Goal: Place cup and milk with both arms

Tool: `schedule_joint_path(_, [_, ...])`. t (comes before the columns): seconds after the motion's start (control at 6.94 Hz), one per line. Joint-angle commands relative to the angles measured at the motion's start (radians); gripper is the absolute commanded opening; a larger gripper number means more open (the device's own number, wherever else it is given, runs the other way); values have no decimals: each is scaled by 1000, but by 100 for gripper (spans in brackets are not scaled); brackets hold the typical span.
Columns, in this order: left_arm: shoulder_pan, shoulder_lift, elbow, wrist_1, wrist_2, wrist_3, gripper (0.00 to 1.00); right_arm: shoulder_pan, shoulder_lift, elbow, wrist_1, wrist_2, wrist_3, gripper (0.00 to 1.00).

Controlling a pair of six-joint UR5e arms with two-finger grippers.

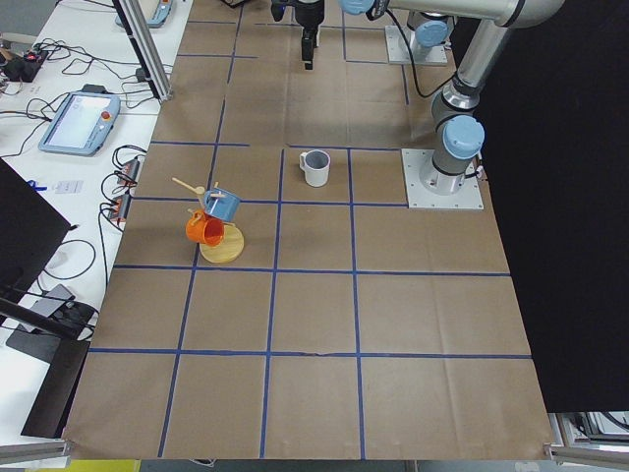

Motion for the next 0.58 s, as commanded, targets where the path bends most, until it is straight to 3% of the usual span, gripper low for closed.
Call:
schedule_joint_path(0.0, [1,3,-2,7,0,1,100,0,0,0,0,0,0,100])
schedule_joint_path(0.43, [1,22,-23,7,0,-4,100,0,0,0,0,0,0,100])
